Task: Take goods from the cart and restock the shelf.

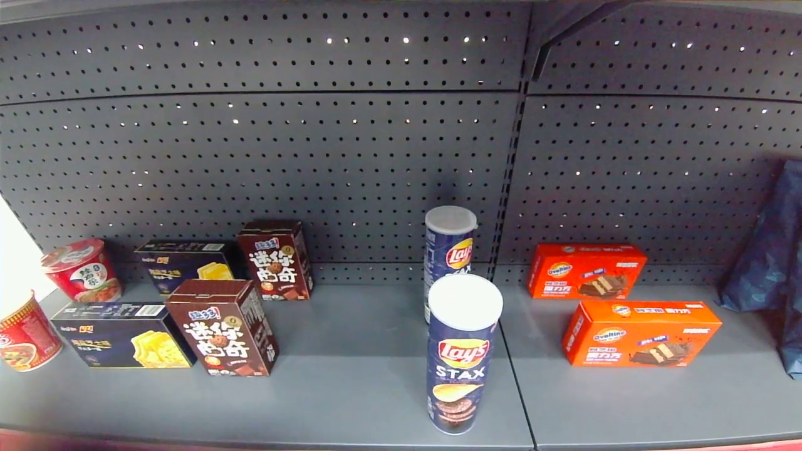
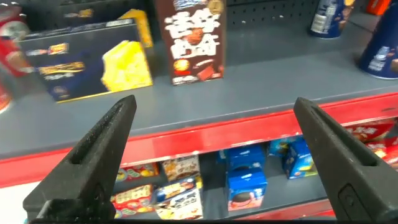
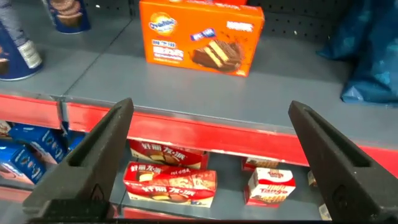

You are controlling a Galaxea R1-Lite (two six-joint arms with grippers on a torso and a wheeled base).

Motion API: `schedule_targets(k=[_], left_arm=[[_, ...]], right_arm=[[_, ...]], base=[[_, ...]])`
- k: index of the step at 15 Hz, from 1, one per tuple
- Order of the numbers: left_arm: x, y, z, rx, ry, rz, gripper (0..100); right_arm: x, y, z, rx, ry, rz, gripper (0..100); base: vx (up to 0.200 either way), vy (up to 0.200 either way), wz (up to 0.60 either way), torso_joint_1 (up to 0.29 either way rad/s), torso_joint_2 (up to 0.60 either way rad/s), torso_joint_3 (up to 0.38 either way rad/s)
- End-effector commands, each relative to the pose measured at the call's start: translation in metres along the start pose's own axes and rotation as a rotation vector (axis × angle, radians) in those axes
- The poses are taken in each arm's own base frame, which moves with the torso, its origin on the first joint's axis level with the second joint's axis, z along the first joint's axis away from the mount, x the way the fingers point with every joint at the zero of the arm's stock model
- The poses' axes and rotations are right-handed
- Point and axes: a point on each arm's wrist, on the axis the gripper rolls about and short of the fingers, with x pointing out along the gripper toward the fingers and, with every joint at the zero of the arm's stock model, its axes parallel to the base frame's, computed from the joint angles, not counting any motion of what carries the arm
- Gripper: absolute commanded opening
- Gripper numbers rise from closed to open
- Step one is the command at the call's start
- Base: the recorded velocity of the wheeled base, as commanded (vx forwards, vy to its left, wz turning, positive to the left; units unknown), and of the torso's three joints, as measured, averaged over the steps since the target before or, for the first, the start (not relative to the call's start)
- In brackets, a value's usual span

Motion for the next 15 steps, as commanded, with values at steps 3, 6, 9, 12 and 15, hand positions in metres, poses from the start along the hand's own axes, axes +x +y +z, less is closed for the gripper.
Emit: schedule_targets(k=[3,6,9,12,15], left_arm=[[0.0003,0.0000,0.0001,-0.032,0.003,-0.001,100],[0.0003,0.0000,0.0001,-0.046,0.003,-0.001,100],[0.0003,0.0000,0.0000,-0.047,0.004,-0.004,100],[0.0003,0.0000,0.0001,-0.052,0.003,-0.002,100],[0.0003,0.0001,0.0001,-0.052,0.003,0.001,100]], right_arm=[[0.0003,0.0000,0.0002,0.000,0.002,0.001,100],[0.0003,0.0000,0.0002,0.000,0.002,0.001,100],[0.0003,0.0000,0.0002,0.000,0.002,0.001,100],[0.0003,0.0000,0.0002,0.000,0.002,0.001,100],[0.0003,0.0000,0.0002,-0.002,0.002,0.001,100]], base=[[0.000,0.000,0.00,0.000,0.00,0.000],[0.000,0.000,0.00,0.000,0.00,0.000],[0.000,0.000,0.00,0.000,0.00,0.000],[0.000,0.000,0.00,0.000,0.00,0.000],[0.000,0.000,0.00,0.000,0.00,0.000]])
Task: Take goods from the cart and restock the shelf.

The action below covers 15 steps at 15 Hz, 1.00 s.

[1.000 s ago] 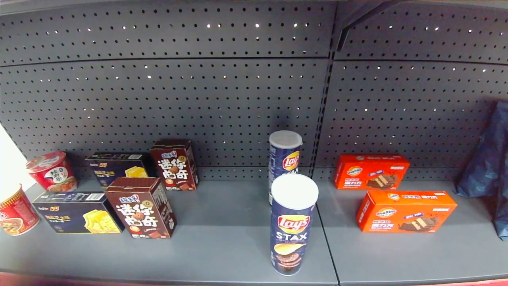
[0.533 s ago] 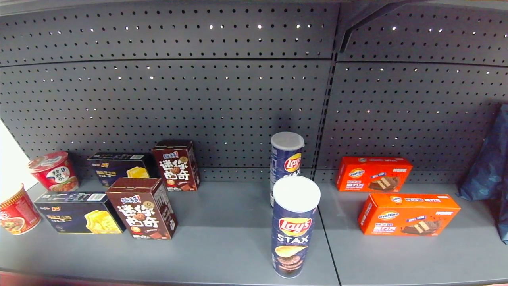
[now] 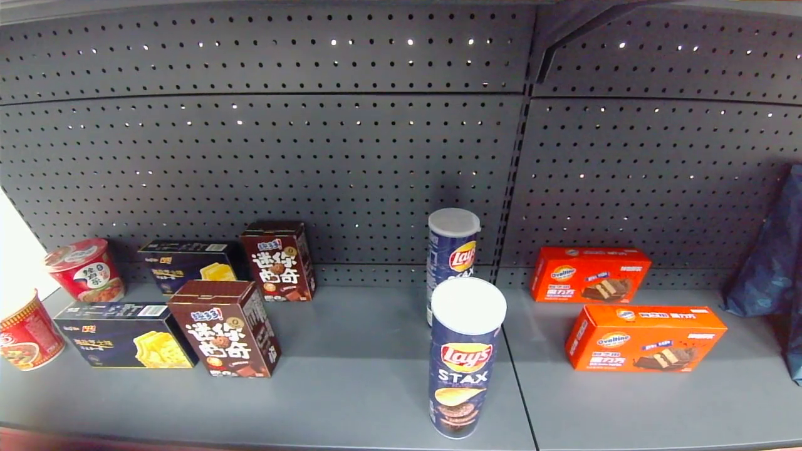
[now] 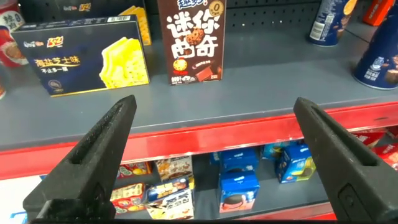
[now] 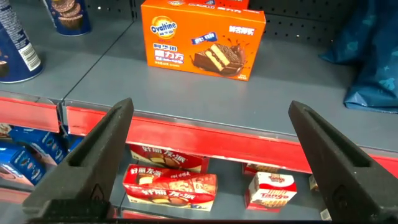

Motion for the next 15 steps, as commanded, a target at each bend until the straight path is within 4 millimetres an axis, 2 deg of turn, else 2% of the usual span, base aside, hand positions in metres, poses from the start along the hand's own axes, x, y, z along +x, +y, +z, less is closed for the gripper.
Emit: schedule_targets(k=[1,15], left_arm=[[0.0002,-0.0001,0.0001,-0.004,0.002,-0.003,100],[0.0002,-0.0002,0.0001,-0.009,0.002,-0.008,100]], right_arm=[[0.0002,0.0000,0.0001,-0.001,0.002,0.001,100],[0.0002,0.0000,0.0001,-0.001,0.002,0.001,100]], base=[[0.000,-0.200,0.00,0.012,0.01,-0.002],[0.000,0.000,0.00,0.000,0.00,0.000]])
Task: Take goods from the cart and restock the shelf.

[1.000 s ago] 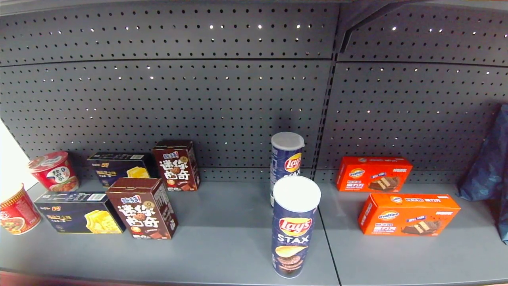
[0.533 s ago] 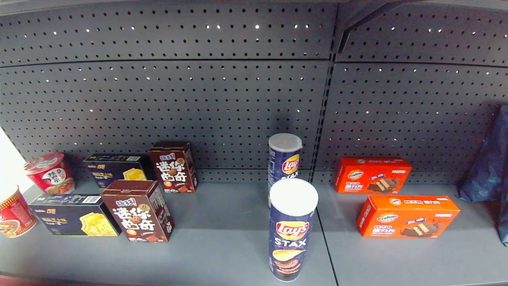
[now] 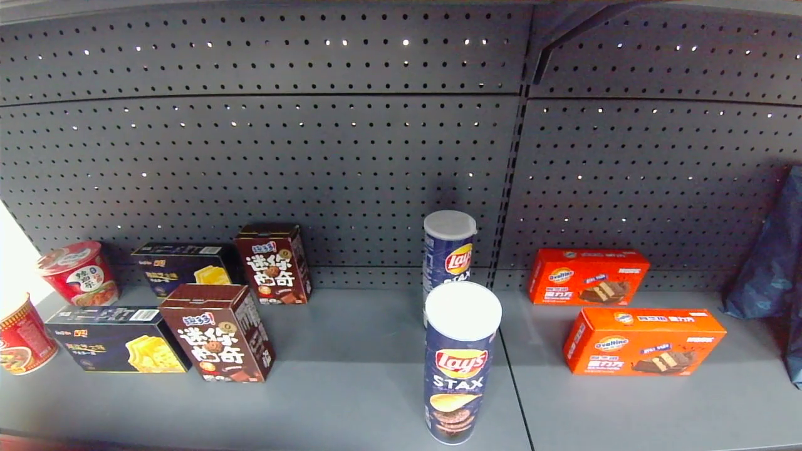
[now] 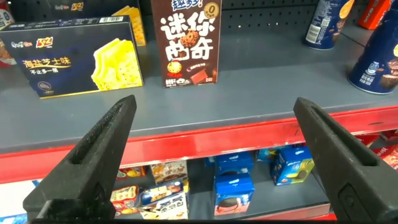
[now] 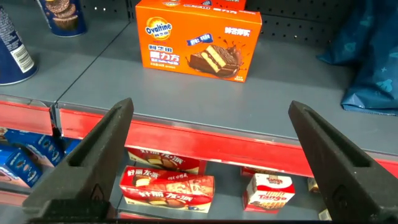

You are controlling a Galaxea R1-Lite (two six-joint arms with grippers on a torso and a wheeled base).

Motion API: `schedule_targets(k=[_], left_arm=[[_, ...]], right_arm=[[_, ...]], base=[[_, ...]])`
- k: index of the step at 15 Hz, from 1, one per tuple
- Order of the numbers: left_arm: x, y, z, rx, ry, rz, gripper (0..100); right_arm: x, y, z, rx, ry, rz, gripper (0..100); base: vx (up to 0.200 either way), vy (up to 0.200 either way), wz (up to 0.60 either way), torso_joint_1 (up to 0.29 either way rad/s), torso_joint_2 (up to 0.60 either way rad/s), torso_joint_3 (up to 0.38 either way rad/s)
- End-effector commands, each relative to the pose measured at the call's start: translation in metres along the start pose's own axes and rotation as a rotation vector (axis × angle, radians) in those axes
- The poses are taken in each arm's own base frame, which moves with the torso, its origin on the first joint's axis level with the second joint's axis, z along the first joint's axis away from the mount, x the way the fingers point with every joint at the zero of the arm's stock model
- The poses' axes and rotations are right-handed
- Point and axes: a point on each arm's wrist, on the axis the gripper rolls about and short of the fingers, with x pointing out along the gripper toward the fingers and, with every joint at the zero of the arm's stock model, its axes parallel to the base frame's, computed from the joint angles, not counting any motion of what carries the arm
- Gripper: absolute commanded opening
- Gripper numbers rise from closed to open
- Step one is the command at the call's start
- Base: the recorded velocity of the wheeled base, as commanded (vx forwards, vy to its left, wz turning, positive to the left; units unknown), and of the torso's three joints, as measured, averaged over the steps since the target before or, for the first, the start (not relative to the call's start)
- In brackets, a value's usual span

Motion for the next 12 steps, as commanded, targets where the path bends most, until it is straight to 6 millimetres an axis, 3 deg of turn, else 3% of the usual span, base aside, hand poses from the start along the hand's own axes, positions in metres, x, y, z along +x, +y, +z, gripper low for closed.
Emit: schedule_targets(k=[1,12], left_arm=[[0.0002,0.0000,0.0001,0.000,0.001,0.001,100],[0.0002,0.0000,0.0001,0.002,0.001,-0.001,100]], right_arm=[[0.0001,0.0000,0.0001,0.000,0.002,0.001,100],[0.0001,-0.0001,0.0001,0.004,0.002,-0.004,100]], base=[[0.000,0.000,0.00,0.000,0.00,0.000],[0.000,0.000,0.00,0.000,0.00,0.000]])
